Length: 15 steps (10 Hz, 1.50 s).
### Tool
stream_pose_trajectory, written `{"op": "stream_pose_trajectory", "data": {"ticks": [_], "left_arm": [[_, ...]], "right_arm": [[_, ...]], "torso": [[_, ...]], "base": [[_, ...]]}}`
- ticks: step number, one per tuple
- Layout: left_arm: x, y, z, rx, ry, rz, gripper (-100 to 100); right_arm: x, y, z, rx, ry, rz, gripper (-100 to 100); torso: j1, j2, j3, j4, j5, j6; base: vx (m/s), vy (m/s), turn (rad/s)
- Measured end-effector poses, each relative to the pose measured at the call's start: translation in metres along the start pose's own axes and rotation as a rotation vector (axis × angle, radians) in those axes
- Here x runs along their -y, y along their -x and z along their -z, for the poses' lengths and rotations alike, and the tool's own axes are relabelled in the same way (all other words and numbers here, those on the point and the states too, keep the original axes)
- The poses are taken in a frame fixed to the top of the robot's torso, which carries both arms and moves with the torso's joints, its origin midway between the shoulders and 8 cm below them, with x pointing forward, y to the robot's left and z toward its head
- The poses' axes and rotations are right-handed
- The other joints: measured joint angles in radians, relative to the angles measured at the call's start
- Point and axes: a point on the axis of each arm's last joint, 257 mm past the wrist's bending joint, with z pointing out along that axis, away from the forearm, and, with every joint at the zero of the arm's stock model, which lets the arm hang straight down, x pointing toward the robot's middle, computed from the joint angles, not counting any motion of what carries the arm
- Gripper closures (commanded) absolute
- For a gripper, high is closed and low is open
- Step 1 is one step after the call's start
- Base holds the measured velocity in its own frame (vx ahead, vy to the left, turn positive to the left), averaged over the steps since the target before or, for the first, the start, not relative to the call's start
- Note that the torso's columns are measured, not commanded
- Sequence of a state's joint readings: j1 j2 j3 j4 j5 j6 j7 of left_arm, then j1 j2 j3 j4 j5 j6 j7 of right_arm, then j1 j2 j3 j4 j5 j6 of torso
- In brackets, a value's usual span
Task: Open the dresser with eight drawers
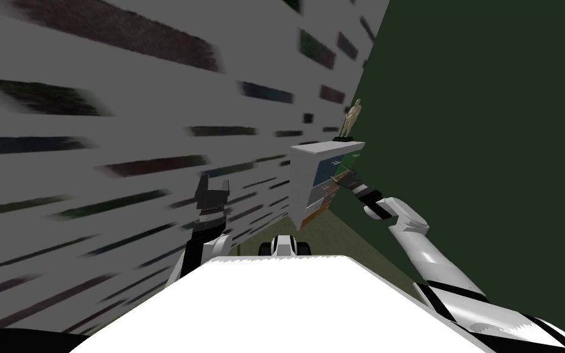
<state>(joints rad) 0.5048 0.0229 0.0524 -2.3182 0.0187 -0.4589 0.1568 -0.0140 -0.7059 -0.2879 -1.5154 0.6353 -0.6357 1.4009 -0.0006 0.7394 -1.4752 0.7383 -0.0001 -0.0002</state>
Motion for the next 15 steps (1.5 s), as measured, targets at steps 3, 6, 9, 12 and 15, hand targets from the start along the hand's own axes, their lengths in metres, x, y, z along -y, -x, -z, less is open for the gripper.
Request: {"op": "stream_pose_trajectory", "data": {"ticks": [3, 6, 9, 12, 15], "left_arm": [[0.000, 0.000, 0.000, 0.000, 0.000, 0.000, 0], [0.000, 0.000, 0.000, 0.000, 0.000, 0.000, 0], [0.000, 0.000, 0.000, 0.000, 0.000, 0.000, 0], [0.000, 0.000, 0.000, 0.000, 0.000, 0.000, 0], [0.000, 0.000, 0.000, 0.000, 0.000, 0.000, 0]], "right_arm": [[0.011, -0.017, -0.002, -0.022, 0.023, 0.128, -100], [0.022, -0.029, -0.002, -0.035, 0.038, 0.215, -100], [0.043, -0.070, 0.006, -0.139, 0.009, 0.266, -100], [0.058, -0.099, 0.011, -0.213, -0.005, 0.291, -100], [0.075, -0.130, 0.021, -0.302, -0.027, 0.319, -100]], "torso": [[0.000, -0.002, -0.001, 0.000, 0.000, 0.000], [-0.001, 0.000, 0.000, 0.000, 0.000, 0.000], [-0.005, 0.003, 0.002, 0.001, -0.002, 0.001], [0.005, -0.009, -0.005, -0.002, 0.002, 0.001], [0.001, 0.003, 0.002, 0.001, 0.000, -0.001]], "base": [[0.042, 0.071, -0.026], [-0.015, 0.035, 0.110], [-0.193, -0.127, 0.413], [-0.113, -0.044, 0.257], [-0.151, -0.031, 0.287]]}}
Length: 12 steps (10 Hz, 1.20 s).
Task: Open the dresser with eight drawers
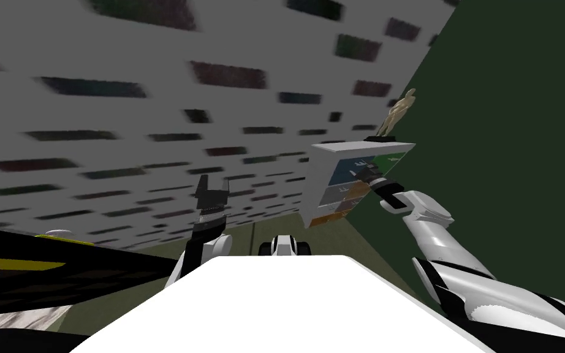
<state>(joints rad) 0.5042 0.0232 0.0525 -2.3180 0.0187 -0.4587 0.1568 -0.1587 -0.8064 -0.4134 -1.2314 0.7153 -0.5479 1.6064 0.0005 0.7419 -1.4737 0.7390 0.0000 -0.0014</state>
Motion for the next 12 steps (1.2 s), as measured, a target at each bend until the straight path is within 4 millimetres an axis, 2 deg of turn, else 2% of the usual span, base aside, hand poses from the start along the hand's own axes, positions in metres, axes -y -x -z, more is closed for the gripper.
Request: {"op": "stream_pose_trajectory", "data": {"ticks": [2, 3, 4, 6, 7, 11, 12], "left_arm": [[0.000, 0.000, 0.000, 0.000, 0.000, 0.000, 0], [0.000, 0.000, 0.000, 0.000, 0.000, 0.000, 0], [0.000, 0.000, 0.000, 0.000, 0.000, 0.000, 0], [0.000, 0.000, 0.000, 0.000, 0.000, 0.000, 0], [0.000, 0.000, 0.000, 0.000, 0.000, 0.000, 0], [0.000, 0.000, 0.000, 0.000, 0.001, -0.001, 0], [0.000, 0.000, 0.000, 0.000, 0.000, 0.000, 0]], "right_arm": [[0.003, -0.025, 0.002, -0.063, -0.002, 0.018, -100], [0.005, -0.036, 0.004, -0.089, -0.002, 0.023, -100], [0.005, -0.042, 0.004, -0.100, -0.001, 0.022, -100], [0.012, -0.072, 0.009, -0.172, -0.015, 0.043, -100], [0.010, -0.084, 0.013, -0.205, -0.010, 0.047, -100], [0.011, -0.114, 0.019, -0.283, -0.005, 0.049, -100], [0.011, -0.126, 0.023, -0.314, -0.006, 0.053, -100]], "torso": [[-0.002, -0.003, -0.002, -0.001, 0.000, 0.000], [-0.002, -0.006, -0.003, -0.001, 0.000, 0.002], [0.000, -0.010, -0.006, -0.003, 0.000, 0.002], [0.001, 0.002, 0.001, 0.001, 0.000, 0.001], [0.000, 0.000, 0.001, 0.001, 0.000, 0.002], [-0.001, -0.007, -0.004, -0.002, 0.000, 0.003], [0.000, -0.005, -0.003, -0.002, 0.000, -0.002]], "base": [[-0.162, -0.051, 0.298], [-0.052, -0.023, 0.031], [-0.124, -0.022, 0.321], [-0.234, -0.022, 0.417], [-0.083, -0.017, 0.123], [-0.101, -0.003, 0.237], [-0.144, 0.010, 0.239]]}}
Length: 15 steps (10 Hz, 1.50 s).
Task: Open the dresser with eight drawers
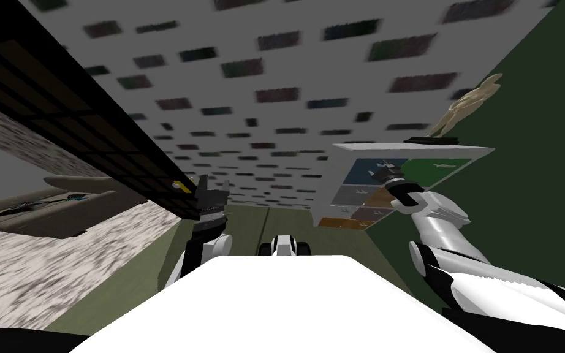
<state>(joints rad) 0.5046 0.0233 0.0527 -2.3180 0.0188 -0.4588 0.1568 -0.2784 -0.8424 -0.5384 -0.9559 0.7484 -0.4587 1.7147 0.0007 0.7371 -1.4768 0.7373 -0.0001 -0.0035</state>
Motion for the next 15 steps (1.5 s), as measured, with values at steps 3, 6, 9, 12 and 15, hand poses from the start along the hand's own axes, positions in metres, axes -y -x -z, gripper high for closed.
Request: {"op": "stream_pose_trajectory", "data": {"ticks": [3, 6, 9, 12, 15], "left_arm": [[0.000, 0.000, 0.000, 0.000, 0.001, -0.001, 0], [0.000, 0.000, 0.000, 0.000, 0.001, -0.001, 0], [0.000, 0.000, 0.000, 0.000, 0.000, -0.001, 0], [0.000, 0.000, 0.000, 0.000, 0.001, -0.001, 0], [0.000, 0.000, 0.000, 0.000, 0.000, -0.001, 0]], "right_arm": [[-0.001, 0.004, 0.000, 0.005, 0.002, 0.004, 100], [-0.008, 0.044, 0.003, 0.104, 0.010, -0.014, 100], [-0.007, 0.080, 0.009, 0.203, 0.009, -0.030, 100], [-0.009, 0.119, 0.016, 0.298, 0.017, -0.053, 100], [-0.012, 0.157, 0.028, 0.386, 0.026, -0.076, 100]], "torso": [[-0.001, -0.010, -0.005, -0.002, 0.000, 0.005], [-0.002, -0.005, -0.003, -0.001, 0.000, 0.004], [-0.004, 0.001, 0.000, 0.001, 0.000, 0.001], [-0.002, -0.001, 0.000, 0.000, 0.000, 0.004], [0.000, 0.002, 0.001, 0.001, 0.001, 0.003]], "base": [[0.067, 0.007, -0.201], [0.239, 0.002, -0.438], [0.165, 0.033, -0.344], [0.159, 0.023, -0.288], [0.148, 0.071, -0.319]]}}
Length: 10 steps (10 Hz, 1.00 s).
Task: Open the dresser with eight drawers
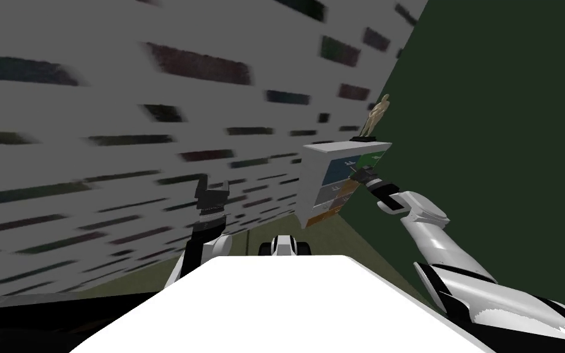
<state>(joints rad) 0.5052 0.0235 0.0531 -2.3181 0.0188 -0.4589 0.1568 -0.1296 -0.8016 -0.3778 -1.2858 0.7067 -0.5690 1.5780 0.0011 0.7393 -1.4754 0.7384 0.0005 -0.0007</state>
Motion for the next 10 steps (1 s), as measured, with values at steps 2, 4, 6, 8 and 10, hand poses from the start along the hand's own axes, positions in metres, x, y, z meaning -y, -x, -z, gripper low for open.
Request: {"op": "stream_pose_trajectory", "data": {"ticks": [2, 4, 6, 8, 10], "left_arm": [[0.000, 0.000, 0.000, 0.000, 0.000, 0.000, 0], [0.000, 0.000, 0.000, 0.000, 0.000, 0.000, 0], [0.000, 0.000, 0.000, 0.000, 0.000, 0.000, 0], [0.000, 0.000, 0.000, 0.000, 0.000, 0.000, 0], [0.000, 0.000, 0.000, 0.000, 0.000, 0.000, 0]], "right_arm": [[-0.004, 0.027, 0.001, 0.065, 0.004, -0.020, 100], [-0.007, 0.053, 0.003, 0.129, 0.010, -0.043, 100], [-0.012, 0.075, 0.005, 0.174, 0.017, -0.063, -100], [-0.004, 0.083, 0.007, 0.212, 0.026, 0.004, -100], [0.004, 0.091, 0.005, 0.251, 0.035, 0.073, -100]], "torso": [[-0.002, -0.001, -0.001, 0.000, 0.000, 0.000], [-0.002, -0.002, -0.001, -0.001, -0.001, 0.000], [-0.003, 0.001, 0.000, 0.000, -0.001, -0.001], [-0.007, 0.001, 0.001, 0.000, -0.002, 0.001], [-0.002, -0.001, -0.001, 0.000, -0.001, 0.001]], "base": [[0.148, 0.072, -0.322], [0.162, 0.066, -0.330], [0.077, -0.006, -0.039], [0.066, -0.104, -0.013], [0.053, -0.100, 0.000]]}}
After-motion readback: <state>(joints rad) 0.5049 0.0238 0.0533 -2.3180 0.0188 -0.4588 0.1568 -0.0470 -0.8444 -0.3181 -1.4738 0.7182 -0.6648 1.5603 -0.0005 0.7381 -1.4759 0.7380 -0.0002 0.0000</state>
